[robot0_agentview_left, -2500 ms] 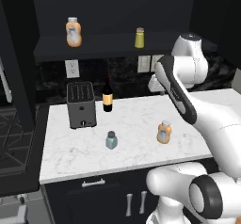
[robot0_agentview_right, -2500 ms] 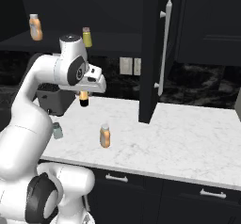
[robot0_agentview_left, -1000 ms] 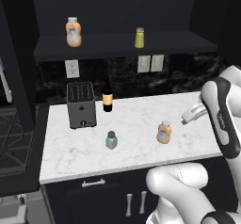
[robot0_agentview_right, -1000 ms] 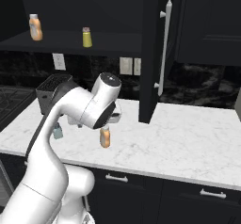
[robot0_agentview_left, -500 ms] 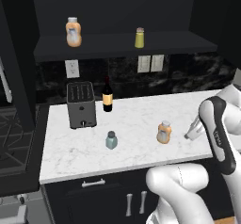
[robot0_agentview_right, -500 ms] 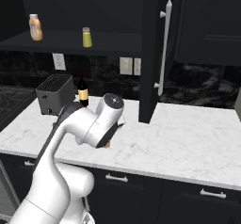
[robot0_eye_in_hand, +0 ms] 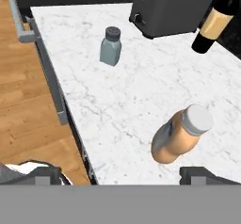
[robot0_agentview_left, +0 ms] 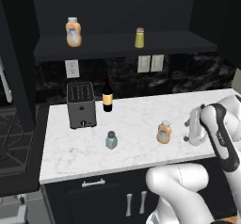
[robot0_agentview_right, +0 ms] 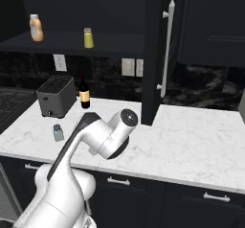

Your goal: Put the shaker and condiment bottle from the counter next to their counterparts in the cabinet.

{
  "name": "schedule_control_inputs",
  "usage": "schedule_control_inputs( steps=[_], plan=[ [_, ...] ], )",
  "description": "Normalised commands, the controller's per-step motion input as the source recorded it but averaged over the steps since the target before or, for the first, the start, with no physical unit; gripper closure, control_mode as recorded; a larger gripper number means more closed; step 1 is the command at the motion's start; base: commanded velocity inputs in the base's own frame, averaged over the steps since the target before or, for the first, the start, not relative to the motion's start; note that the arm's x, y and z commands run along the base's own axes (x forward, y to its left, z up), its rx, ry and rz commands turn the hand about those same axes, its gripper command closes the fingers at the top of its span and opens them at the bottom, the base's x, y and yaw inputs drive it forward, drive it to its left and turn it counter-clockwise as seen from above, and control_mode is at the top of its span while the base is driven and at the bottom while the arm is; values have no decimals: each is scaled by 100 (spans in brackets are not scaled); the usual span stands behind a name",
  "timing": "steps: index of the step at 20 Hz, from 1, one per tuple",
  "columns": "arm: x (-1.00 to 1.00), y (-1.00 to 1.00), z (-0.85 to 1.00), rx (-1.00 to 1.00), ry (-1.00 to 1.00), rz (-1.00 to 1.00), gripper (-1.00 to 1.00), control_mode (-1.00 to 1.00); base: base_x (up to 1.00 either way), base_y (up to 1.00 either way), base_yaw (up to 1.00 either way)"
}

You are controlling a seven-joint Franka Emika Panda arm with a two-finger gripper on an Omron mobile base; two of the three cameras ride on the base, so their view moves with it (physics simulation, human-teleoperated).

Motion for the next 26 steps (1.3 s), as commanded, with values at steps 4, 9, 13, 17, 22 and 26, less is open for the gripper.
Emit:
schedule_control_inputs(
  steps=[4, 9, 13, 17, 22, 26],
  plan=[
    [4, -40, 15, 17, 0, 38, -100, -100, 0, 0, 0],
    [-3, -11, 1, 10, 0, 1, -100, -100, 0, 0, 0],
    [0, 21, -22, 1, 3, -3, -100, -100, 0, 0, 0],
    [2, 12, -23, 0, 0, 0, -100, -100, 0, 0, 0],
    [16, 20, -33, 0, 0, -4, -100, -100, 0, 0, 0],
    [25, 0, -6, 11, 0, -1, -100, -100, 0, 0, 0]
  ],
)
